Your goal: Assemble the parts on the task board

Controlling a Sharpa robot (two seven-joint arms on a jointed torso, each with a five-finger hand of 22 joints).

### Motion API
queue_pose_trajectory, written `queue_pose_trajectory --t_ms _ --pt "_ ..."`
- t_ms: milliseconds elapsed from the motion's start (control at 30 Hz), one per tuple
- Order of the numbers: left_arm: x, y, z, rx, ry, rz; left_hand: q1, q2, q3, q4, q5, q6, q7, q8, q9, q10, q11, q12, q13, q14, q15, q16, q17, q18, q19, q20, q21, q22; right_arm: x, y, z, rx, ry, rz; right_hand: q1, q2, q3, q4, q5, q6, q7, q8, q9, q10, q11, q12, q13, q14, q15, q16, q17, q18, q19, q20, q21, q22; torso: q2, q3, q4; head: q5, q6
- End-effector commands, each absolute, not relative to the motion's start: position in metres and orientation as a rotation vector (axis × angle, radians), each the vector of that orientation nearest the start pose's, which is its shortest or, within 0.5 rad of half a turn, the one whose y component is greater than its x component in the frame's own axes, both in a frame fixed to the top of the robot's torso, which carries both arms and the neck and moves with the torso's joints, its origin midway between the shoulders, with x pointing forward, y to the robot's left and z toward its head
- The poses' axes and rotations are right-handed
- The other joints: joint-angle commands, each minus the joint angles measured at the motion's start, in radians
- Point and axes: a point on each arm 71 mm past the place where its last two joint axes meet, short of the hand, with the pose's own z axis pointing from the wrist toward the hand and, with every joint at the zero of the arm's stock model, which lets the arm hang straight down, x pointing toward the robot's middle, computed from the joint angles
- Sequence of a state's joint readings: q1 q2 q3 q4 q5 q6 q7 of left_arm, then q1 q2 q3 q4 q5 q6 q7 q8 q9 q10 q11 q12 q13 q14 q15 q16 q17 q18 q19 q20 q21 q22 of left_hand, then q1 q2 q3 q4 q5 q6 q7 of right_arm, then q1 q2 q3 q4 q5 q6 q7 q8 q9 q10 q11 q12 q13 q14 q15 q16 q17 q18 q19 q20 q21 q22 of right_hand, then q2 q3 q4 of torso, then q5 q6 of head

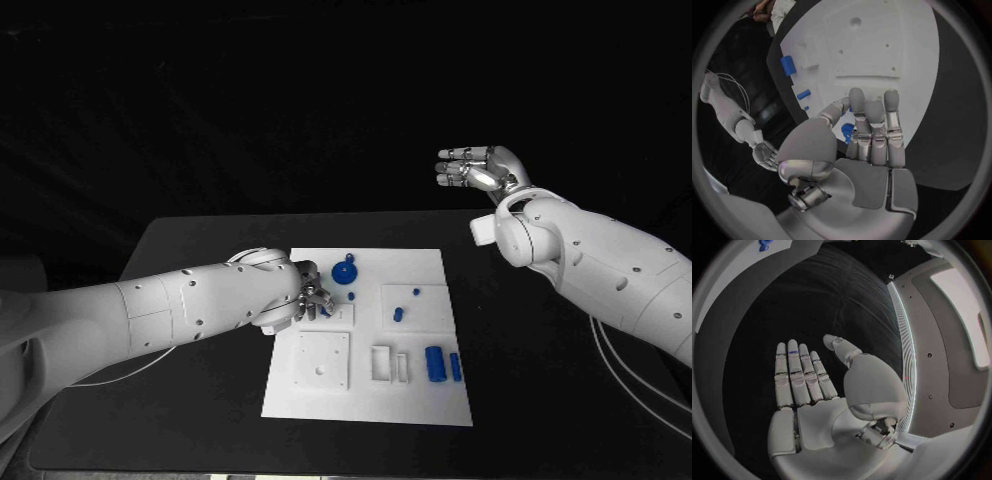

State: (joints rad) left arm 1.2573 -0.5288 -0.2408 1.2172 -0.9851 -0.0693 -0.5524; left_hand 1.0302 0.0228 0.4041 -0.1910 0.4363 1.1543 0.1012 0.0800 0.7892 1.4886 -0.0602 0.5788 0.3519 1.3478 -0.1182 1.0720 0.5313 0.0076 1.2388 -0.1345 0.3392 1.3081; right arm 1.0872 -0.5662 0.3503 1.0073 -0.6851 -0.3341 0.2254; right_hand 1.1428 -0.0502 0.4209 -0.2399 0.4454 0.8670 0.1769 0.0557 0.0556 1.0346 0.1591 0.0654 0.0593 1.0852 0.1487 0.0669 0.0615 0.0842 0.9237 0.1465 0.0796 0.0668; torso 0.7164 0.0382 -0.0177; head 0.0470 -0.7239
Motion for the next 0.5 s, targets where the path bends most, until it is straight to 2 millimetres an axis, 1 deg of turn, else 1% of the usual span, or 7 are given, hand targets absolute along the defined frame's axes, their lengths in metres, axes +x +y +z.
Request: queue_pose_trajectory --t_ms 33,500 --pt "0.5115 0.1569 -0.2729 -0.254 2.297 -0.287 0.008 0.019 -0.001 0.002 -0.006 0.255 -0.148 0.001 0.001 0.026 -0.025 0.002 0.001 0.009 -0.004 0.005 -0.002 -0.004 0.009 0.001 -0.007 0.008 0.5860 -0.2375 -0.1531 0.755 1.300 1.145 0.002 -0.010 0.002 -0.005 0.007 -0.005 -0.001 0.000 0.000 -0.005 0.001 -0.003 -0.001 -0.007 0.001 -0.003 -0.001 -0.003 -0.004 0.003 0.003 0.001 0.000 -0.0001 -0.0004 0.000 0.000" --pt "0.5123 0.1576 -0.2726 -0.242 2.292 -0.274 0.008 0.022 -0.003 0.002 -0.011 0.256 -0.149 0.003 0.006 0.026 -0.026 0.008 0.004 0.009 -0.004 0.010 -0.002 -0.005 0.012 0.000 -0.011 0.013 0.5860 -0.2373 -0.1531 0.755 1.300 1.146 0.002 -0.011 0.002 -0.006 0.009 -0.004 -0.001 0.000 0.000 -0.005 0.001 -0.003 -0.001 -0.007 0.002 -0.003 -0.001 -0.003 -0.004 0.004 0.003 0.001 0.000 -0.0005 -0.0001 0.001 -0.002"
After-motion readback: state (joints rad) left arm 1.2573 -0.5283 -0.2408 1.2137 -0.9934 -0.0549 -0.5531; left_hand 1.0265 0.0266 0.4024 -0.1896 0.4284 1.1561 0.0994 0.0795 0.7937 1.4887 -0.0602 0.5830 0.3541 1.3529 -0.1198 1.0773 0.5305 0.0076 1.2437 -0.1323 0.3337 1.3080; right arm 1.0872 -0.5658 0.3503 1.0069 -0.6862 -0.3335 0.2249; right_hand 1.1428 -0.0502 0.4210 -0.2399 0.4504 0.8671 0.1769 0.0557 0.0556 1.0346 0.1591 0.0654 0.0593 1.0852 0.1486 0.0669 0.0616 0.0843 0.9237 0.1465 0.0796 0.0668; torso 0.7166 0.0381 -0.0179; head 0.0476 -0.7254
